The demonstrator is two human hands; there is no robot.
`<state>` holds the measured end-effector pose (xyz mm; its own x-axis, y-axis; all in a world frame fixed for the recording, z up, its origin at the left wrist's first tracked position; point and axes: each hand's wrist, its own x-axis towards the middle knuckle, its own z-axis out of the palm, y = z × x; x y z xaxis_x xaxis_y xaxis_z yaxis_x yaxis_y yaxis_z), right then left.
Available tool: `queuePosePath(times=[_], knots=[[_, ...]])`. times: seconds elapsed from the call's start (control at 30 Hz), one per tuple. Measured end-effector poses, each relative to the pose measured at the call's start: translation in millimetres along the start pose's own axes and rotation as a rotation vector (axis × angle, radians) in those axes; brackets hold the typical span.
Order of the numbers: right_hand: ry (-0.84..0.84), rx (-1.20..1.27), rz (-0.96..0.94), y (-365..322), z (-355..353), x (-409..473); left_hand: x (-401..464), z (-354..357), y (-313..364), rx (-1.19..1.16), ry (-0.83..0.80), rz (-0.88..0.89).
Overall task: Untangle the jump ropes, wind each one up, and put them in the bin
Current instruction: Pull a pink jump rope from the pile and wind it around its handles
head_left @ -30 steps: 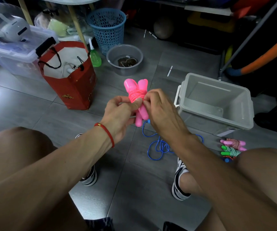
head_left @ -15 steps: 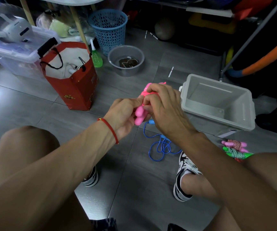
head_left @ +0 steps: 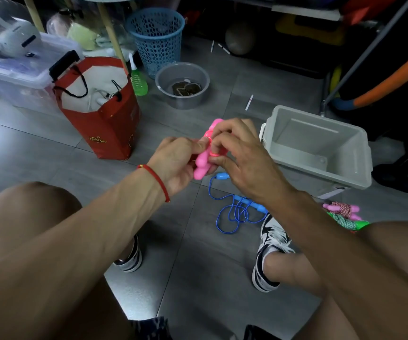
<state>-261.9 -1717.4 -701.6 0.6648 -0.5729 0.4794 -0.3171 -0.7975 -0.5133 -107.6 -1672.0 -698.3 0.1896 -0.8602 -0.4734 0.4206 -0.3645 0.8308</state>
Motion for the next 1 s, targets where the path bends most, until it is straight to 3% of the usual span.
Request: queuePosePath(times=[0.13,0.3,0.53,0.7,1.0], knots=[[-0.012,-0.036,0.067,0,0,-5,6,-5,4,-0.134,-0.046,-0.140],[-0.109,-0.129,-0.007,2,2,-7,9,-12,4,-0.158,-0.059,-0.229],[-0.083,-0.079,0.020,3,8,-6,9,-8,-4,-0.169,0.018,-0.189],[0.043,-0.044,0.034,-1,6,-9,7,-5,1,-0.251,-0.046,-0.135],[0.021,-0.123,0.000,-12,8,-10,3,-5,2,-0.251,-0.011,-0.074]])
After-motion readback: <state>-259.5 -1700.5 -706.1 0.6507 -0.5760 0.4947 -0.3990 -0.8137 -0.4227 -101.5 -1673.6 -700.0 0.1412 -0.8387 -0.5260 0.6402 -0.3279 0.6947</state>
